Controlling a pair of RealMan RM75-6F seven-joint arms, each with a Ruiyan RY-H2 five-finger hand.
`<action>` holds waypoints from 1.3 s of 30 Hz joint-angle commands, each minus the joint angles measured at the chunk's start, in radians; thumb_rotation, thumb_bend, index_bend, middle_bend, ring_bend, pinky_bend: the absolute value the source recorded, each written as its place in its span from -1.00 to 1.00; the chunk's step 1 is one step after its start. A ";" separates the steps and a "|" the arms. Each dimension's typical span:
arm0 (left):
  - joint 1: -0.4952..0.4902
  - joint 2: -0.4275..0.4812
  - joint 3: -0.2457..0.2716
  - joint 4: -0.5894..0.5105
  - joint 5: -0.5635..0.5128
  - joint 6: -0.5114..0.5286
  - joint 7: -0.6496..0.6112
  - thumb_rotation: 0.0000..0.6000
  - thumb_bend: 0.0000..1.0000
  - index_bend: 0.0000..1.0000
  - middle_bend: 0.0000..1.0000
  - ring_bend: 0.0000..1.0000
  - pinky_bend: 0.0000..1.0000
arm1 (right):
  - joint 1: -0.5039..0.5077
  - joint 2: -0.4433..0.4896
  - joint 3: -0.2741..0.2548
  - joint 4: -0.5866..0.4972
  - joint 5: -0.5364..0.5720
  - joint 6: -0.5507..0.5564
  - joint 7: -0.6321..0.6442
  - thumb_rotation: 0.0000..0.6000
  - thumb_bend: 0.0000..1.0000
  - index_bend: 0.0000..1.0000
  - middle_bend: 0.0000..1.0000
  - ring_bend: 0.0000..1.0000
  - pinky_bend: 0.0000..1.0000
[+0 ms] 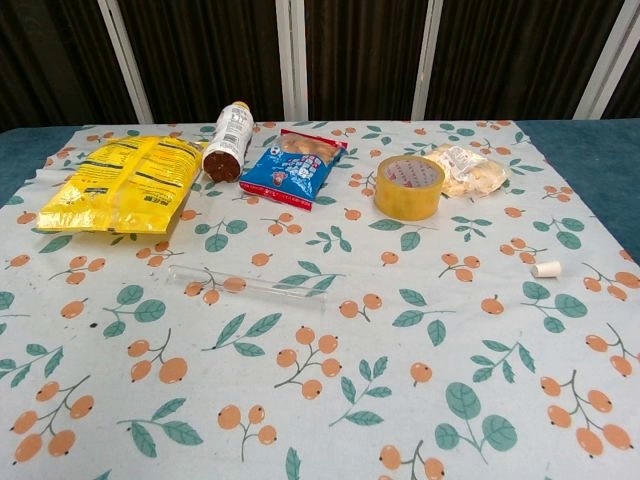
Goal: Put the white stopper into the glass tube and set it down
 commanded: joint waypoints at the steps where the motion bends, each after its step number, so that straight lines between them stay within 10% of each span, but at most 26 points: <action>1: -0.003 -0.005 -0.004 0.001 -0.001 -0.010 0.009 1.00 -0.74 -1.00 -1.00 -1.00 -1.00 | -0.001 -0.001 0.001 0.000 -0.002 -0.003 -0.001 1.00 -0.21 -1.00 -1.00 -1.00 -1.00; 21: -0.198 -0.041 -0.113 -0.123 -0.056 -0.262 0.239 1.00 -0.74 -0.80 -0.81 -0.91 -0.91 | -0.007 -0.004 0.030 -0.021 0.039 -0.037 0.003 1.00 -0.21 -1.00 -1.00 -1.00 -1.00; 30: -0.461 -0.209 -0.230 -0.051 -0.227 -0.552 0.486 1.00 -0.56 -0.38 -0.33 -0.56 -0.60 | -0.004 -0.011 0.043 -0.018 0.068 -0.060 0.004 1.00 -0.21 -1.00 -1.00 -1.00 -1.00; 39: -0.605 -0.416 -0.258 0.079 -0.420 -0.618 0.669 1.00 -0.46 -0.21 -0.17 -0.56 -0.60 | -0.008 -0.003 0.056 -0.019 0.092 -0.071 0.021 1.00 -0.22 -1.00 -1.00 -1.00 -1.00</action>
